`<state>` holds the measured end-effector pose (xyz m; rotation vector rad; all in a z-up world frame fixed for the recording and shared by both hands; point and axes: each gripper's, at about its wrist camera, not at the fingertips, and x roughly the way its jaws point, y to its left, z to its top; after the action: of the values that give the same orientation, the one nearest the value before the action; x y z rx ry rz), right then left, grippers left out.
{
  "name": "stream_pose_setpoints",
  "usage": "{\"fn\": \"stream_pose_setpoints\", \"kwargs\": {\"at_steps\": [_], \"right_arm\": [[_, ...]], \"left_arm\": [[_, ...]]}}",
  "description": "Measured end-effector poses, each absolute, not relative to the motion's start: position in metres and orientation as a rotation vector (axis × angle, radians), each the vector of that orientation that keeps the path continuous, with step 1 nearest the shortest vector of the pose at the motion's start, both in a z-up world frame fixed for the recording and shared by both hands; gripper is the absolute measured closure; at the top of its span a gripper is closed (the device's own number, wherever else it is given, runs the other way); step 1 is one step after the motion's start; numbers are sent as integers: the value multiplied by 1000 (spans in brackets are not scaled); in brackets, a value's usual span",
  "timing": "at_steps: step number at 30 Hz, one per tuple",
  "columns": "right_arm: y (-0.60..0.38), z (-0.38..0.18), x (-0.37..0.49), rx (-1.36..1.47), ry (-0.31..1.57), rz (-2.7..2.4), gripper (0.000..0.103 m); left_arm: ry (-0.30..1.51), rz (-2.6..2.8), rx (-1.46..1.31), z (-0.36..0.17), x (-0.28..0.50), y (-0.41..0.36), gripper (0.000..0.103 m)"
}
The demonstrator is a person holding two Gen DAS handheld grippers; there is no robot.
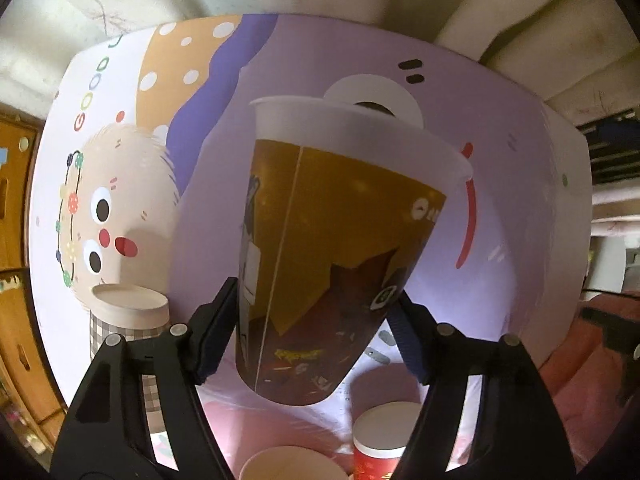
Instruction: Flip cup upright
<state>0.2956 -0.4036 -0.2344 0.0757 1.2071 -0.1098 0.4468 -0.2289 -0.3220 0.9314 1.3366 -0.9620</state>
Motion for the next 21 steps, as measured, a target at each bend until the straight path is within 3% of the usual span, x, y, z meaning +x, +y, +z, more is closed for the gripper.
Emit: {"fn": "stream_pose_setpoints", "kwargs": {"at_steps": [8, 21], "right_arm": [[-396, -213, 289, 45, 1152, -74, 2], [-388, -147, 242, 213, 987, -18, 2]], "left_arm": [[1285, -888, 841, -301, 449, -223, 37], [1171, -682, 523, -200, 407, -160, 37]]}}
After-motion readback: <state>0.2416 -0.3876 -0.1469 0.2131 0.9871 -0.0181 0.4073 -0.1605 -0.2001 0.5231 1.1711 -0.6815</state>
